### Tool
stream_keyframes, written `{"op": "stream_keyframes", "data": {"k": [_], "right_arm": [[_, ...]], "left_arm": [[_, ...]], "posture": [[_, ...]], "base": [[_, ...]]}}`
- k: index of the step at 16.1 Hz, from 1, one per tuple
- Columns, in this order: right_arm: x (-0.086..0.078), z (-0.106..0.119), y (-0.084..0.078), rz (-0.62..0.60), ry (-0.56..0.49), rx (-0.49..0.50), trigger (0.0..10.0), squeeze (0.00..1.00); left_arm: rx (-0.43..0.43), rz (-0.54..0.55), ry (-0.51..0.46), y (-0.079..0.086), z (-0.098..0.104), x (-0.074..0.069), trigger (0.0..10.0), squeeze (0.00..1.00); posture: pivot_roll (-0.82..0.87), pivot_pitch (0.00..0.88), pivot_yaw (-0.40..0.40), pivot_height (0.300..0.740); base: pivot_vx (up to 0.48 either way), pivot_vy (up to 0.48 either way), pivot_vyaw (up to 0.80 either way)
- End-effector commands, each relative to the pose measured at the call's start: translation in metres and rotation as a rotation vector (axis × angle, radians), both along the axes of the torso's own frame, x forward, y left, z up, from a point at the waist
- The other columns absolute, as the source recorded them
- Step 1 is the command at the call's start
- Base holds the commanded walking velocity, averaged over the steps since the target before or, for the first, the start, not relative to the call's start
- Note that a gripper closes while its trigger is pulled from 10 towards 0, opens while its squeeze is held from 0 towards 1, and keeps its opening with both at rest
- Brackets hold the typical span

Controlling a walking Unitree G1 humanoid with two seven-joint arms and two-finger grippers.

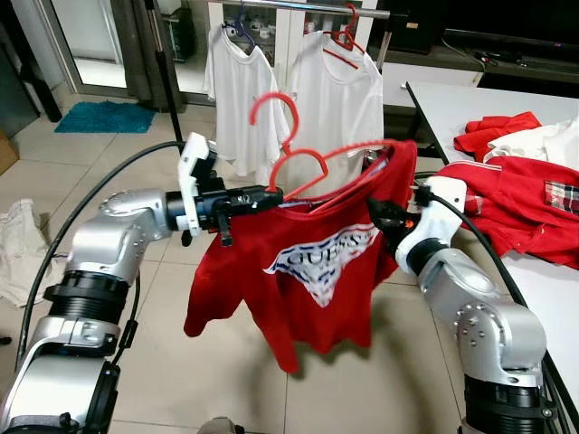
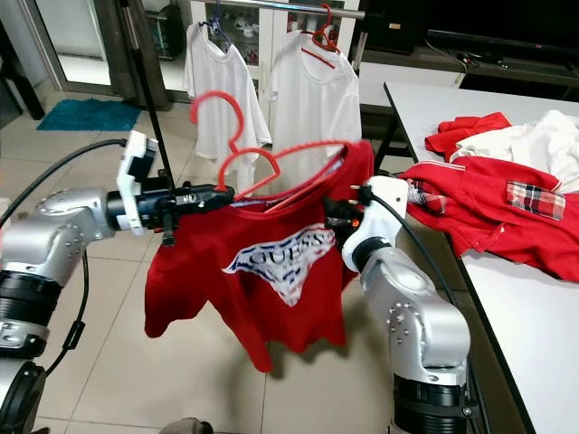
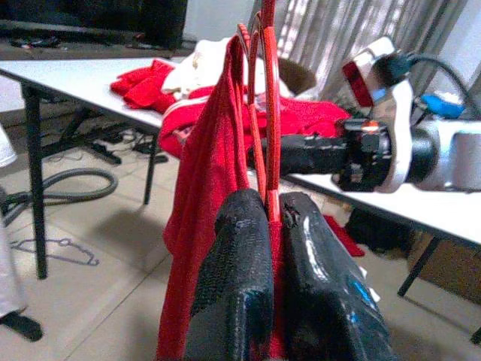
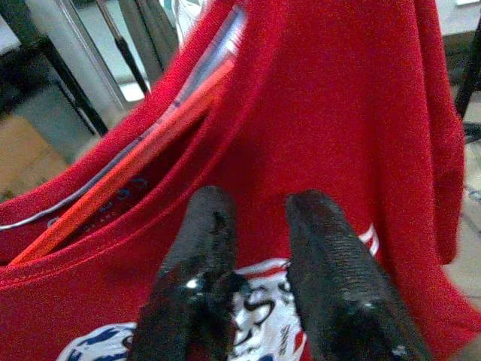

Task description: Hang hanger

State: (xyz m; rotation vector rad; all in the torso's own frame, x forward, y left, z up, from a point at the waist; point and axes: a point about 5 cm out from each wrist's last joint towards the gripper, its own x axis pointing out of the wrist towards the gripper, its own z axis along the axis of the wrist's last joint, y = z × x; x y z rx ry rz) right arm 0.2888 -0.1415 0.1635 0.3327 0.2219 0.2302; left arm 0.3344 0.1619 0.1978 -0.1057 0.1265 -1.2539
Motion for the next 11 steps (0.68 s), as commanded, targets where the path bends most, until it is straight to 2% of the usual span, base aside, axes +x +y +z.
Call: {"op": "stream_keyframes", "data": {"k": [1,3,5,6,10,11], "right_arm": [[-0.002,0.006,0.000,0.008,-0.018,0.032,10.0,1.00],[-0.002,0.013,0.002,0.030,-0.049,0.076,10.0,1.00],[-0.001,0.020,0.001,0.014,-0.102,0.078,10.0,1.00],[0.000,0.027,-0.001,-0.001,-0.157,0.039,10.0,1.00],[0.003,0.039,0.007,0.005,-0.241,-0.133,10.0,1.00],[0.006,0.039,0.009,0.001,-0.247,-0.151,10.0,0.60]], "left_arm": [[-0.021,-0.021,-0.034,0.000,0.009,-0.002,0.0,0.00],[-0.013,-0.015,-0.031,0.000,0.008,-0.002,0.0,0.00],[0.007,-0.008,-0.030,0.000,0.006,-0.002,0.0,0.00],[0.034,0.003,-0.033,0.001,0.004,-0.001,0.0,0.00],[0.084,0.016,-0.057,-0.004,0.001,0.000,0.0,0.00],[0.094,0.016,-0.065,-0.006,0.000,0.000,0.0,0.00]], "posture": [[0.01,0.000,-0.025,0.740],[0.01,0.000,-0.025,0.740],[0.01,0.000,-0.023,0.740],[0.01,0.000,-0.023,0.740],[0.01,0.000,-0.017,0.740],[0.01,0.004,-0.016,0.740]], "base": [[0.000,0.000,0.00],[0.000,0.000,0.00],[0.000,0.000,0.00],[0.000,0.000,0.00],[0.000,0.000,0.00],[0.000,0.000,0.00]]}}
